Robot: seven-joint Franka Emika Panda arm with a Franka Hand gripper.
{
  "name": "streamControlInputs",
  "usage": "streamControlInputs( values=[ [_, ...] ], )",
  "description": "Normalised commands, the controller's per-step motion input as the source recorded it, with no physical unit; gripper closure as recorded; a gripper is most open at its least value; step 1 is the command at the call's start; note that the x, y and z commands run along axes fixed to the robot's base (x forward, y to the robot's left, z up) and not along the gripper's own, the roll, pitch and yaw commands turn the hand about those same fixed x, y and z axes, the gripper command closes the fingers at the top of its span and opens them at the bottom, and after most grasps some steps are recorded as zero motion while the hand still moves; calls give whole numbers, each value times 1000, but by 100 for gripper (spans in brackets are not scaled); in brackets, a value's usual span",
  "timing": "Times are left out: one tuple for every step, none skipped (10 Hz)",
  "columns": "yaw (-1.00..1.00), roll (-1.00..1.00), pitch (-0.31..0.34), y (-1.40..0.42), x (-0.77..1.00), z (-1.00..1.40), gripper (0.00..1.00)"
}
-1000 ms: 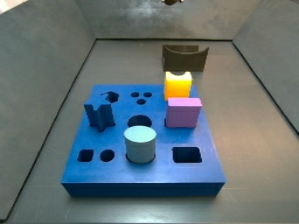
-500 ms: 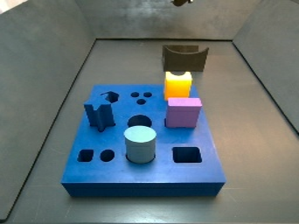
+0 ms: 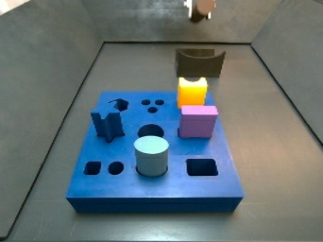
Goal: Pick up the round object. Move up. Place the round object on the fixture. Regrasp the round object. Move to above the board. Insert the round object.
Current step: Place the round object on the fixture.
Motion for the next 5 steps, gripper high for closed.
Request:
streamControlInputs(
  values=[
    [-140, -1000, 62, 89, 154, -1000, 100],
    [-147, -1000, 82, 107, 169, -1000, 100],
    [-150, -1000, 92, 114, 176, -1000, 100],
    [-162, -1000, 110, 123, 195, -1000, 100],
    [-176, -1000, 118, 126, 197, -961, 100]
  ],
)
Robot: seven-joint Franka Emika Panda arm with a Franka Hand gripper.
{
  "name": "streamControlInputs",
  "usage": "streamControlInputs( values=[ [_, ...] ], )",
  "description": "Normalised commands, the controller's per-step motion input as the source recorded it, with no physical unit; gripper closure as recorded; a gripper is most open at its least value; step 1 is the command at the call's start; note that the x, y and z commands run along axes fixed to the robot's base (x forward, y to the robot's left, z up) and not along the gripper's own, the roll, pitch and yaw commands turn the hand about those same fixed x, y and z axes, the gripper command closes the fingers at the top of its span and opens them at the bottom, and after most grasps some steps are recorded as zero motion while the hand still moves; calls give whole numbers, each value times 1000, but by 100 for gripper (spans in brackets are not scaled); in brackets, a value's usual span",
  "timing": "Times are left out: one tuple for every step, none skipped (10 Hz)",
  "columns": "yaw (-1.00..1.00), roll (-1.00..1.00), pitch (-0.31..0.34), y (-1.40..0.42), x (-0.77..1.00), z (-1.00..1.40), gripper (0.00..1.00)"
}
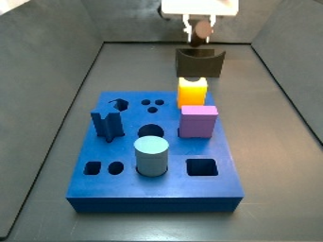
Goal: Pick up the round object. Move up. Place the round object on the fixture. Regrasp the round object. Move to above the board. Insert the round object.
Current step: Place the round object on the fixture, then regrasp the round object.
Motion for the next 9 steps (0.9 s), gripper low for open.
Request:
streamControlInputs(
  values=[
    [-200, -1000, 134, 104, 154, -719, 100],
    [-157, -912, 120, 84, 131, -540, 100],
    [-148, -662, 85, 73, 110, -312, 100],
    [-146, -562, 69, 66, 103, -197, 100],
    [-131, -350, 22, 93, 70, -127, 100],
    [0, 0, 0, 0, 0, 0, 0],
    [-65, 49, 134, 0, 0, 1000, 0],
    [-63, 51, 140, 2, -7, 1000, 0],
    [-58, 67, 136, 6, -20, 1000, 0]
  ],
)
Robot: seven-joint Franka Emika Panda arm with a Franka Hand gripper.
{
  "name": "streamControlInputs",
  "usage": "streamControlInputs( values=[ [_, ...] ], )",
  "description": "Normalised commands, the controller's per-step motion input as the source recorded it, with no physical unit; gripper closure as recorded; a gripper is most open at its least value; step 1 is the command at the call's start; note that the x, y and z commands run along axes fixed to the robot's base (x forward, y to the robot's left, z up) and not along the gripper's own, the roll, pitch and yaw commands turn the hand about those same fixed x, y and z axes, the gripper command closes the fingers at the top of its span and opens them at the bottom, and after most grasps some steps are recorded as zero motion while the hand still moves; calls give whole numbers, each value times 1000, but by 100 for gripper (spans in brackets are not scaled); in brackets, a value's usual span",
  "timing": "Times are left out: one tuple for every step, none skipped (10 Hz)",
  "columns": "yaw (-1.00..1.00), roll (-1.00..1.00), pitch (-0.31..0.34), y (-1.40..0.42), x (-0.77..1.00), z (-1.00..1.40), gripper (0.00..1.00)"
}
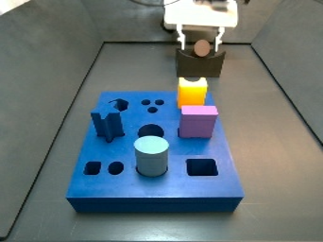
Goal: Pick up the round object. Move up. Place the round object on the fixture. Regrasp the round object. Move to above the board. Insert the round object.
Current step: Regrasp the round object.
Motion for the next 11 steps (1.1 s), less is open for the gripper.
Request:
streamControlInputs(
  values=[
    [-63, 90, 118, 2, -28, 1000, 0],
    [-63, 100, 102, 0, -34, 1000, 0],
    [-61, 101, 91, 1, -35, 1000, 0],
    [-58, 83, 71, 2, -35, 780, 0],
    [-56, 81, 52, 2, -37, 604, 0],
    [-45, 88, 39, -1, -40, 371, 0],
    [-37, 96, 35, 0, -39, 201, 0],
    [26, 1000, 38, -1000, -86, 830, 0],
    [27, 1000, 37, -1000, -81, 827, 0],
    [26, 1000, 26, -1000, -114, 811, 0],
    [25, 1000, 18, -1000, -137, 748, 0]
  ],
)
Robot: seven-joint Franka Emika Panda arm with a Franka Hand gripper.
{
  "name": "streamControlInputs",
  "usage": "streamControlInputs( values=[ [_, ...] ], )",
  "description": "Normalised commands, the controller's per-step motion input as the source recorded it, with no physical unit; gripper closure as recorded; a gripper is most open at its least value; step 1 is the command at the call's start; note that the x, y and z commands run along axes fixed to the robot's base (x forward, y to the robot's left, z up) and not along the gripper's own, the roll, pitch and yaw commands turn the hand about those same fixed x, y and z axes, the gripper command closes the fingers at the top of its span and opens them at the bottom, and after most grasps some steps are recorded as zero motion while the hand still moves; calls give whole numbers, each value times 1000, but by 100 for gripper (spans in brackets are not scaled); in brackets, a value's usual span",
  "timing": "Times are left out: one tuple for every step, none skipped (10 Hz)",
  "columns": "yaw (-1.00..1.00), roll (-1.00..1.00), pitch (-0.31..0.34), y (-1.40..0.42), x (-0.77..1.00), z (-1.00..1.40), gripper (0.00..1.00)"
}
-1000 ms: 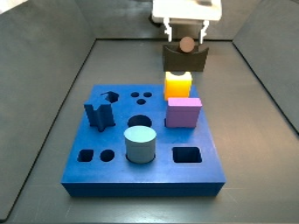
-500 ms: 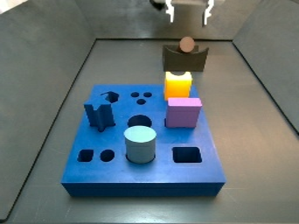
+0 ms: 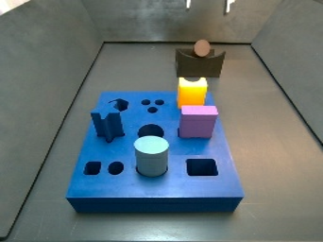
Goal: Pick up the round object. Move up. Place the round object on the fixture. Regrasp the round object. Move to above the board. Insert the round object.
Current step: Regrasp the round object.
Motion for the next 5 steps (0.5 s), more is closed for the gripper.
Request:
streamControlInputs(
  values=[
    [25, 1000, 12, -814, -111, 489, 0],
    [25, 1000, 11, -701, -90, 337, 0],
    [25, 1000, 9, -473, -49, 83, 0],
    [25, 1000, 8, -280, -31, 39, 0],
    [26, 1000, 6, -49, -40, 53, 0]
  ],
)
